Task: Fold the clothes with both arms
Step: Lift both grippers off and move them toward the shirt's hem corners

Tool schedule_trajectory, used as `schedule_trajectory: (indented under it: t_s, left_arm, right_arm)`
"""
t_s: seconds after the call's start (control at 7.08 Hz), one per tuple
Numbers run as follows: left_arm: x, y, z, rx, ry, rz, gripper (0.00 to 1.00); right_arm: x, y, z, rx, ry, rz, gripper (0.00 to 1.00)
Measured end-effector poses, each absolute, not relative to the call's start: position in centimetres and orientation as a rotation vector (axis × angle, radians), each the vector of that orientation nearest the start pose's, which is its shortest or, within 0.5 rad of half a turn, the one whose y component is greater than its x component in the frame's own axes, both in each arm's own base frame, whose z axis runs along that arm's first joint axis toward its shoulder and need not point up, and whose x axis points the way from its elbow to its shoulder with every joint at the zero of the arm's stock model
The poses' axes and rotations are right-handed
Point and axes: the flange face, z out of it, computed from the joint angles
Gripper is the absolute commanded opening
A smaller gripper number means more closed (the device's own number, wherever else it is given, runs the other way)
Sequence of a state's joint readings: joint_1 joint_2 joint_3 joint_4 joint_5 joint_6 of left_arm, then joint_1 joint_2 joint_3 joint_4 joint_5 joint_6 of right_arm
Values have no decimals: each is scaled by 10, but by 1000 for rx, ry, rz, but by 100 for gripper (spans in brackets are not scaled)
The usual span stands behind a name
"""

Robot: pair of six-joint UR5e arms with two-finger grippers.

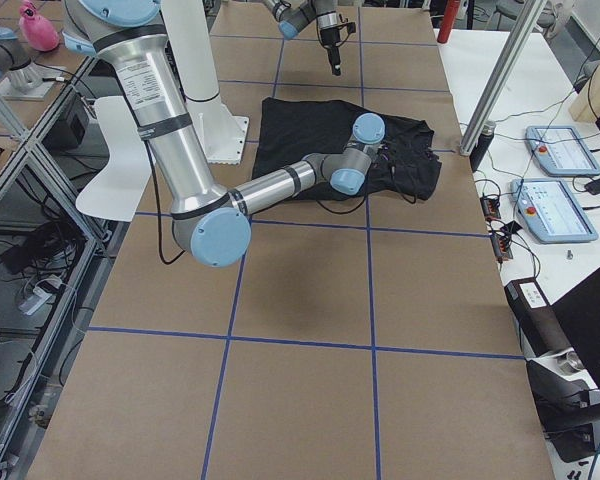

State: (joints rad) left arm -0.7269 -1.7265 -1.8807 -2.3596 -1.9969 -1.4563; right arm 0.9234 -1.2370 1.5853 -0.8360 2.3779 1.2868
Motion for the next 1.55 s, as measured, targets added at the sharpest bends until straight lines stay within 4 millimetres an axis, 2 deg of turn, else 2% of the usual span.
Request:
schedule_trajectory:
  t_s: [0.14, 0.28, 0.57, 0.71, 0.99, 1.13, 1.41, 1.55]
  left_arm:
    - [317, -397, 350, 152, 1267, -253, 100]
    - [317, -373, 356, 127, 1258, -238, 100]
    - [361, -320, 362, 55, 1244, -222, 100]
    - [384, -293, 363, 16, 1240, -191, 100]
    - [419, -247, 366, -40, 1226, -142, 100]
    - [431, -230, 370, -66, 1216, -131, 100]
    - [445, -213, 380, -88, 1190, -117, 99]
    - [450, -210, 387, -87, 1176, -117, 96]
  right_arm:
    - [-306, -498, 385, -52, -1246, 119, 100]
    - [-300, -474, 393, -87, -1248, 107, 100]
    - [-308, -439, 402, -139, -1241, 66, 100]
    - [-314, -429, 405, -156, -1238, 48, 100]
    - [-319, -421, 404, -167, -1239, 31, 100]
    - [-320, -420, 403, -168, -1240, 27, 100]
    - [-322, -420, 401, -167, -1244, 23, 100]
    - [-322, -420, 400, -167, -1245, 22, 100]
